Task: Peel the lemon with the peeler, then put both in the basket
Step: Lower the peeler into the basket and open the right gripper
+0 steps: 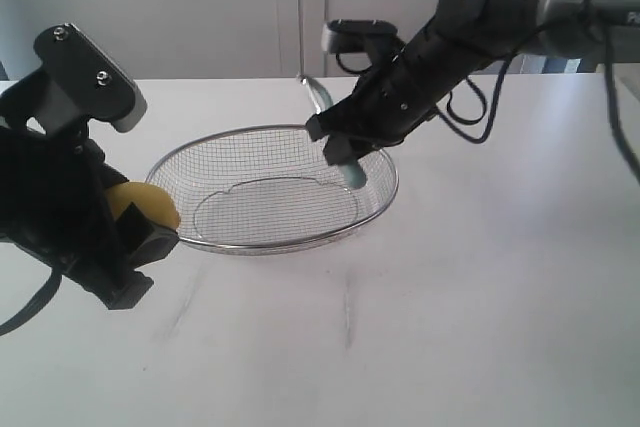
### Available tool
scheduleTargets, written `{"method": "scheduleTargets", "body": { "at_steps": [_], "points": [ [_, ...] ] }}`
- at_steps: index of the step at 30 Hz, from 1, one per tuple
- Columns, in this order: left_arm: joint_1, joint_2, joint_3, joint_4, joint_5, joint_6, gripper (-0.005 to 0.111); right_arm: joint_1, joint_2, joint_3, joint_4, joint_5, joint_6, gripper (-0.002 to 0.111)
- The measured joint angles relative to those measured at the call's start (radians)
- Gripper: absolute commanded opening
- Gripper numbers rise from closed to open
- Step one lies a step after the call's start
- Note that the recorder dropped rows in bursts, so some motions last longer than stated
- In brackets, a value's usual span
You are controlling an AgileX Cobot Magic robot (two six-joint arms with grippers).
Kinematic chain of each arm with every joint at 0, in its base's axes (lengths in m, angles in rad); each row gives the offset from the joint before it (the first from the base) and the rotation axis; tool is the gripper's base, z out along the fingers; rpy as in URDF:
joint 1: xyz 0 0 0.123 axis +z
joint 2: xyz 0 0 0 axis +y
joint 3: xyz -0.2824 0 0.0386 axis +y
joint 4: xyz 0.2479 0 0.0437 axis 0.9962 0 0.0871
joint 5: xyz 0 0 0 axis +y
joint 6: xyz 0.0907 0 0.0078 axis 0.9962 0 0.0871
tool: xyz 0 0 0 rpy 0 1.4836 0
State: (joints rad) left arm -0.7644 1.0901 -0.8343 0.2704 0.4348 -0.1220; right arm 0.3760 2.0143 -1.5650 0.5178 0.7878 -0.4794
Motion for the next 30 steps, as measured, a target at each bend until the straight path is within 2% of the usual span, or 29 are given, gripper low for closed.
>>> {"method": "scheduleTargets", "body": {
  "at_steps": [4, 15, 30],
  "points": [
    [0.0, 0.0, 0.0, 0.0, 0.0, 0.0, 0.0, 0.036, 0.058, 0.0, -0.014, 0.022, -0.01, 0.0],
    [0.0, 0.0, 0.0, -0.001, -0.004, 0.0, 0.0, 0.037, 0.086, 0.0, -0.095, 0.095, -0.01, 0.0],
    [0.0, 0.0, 0.0, -0.001, -0.004, 0.0, 0.0, 0.037, 0.098, 0.0, -0.114, 0.053, -0.01, 0.002]
  ]
}}
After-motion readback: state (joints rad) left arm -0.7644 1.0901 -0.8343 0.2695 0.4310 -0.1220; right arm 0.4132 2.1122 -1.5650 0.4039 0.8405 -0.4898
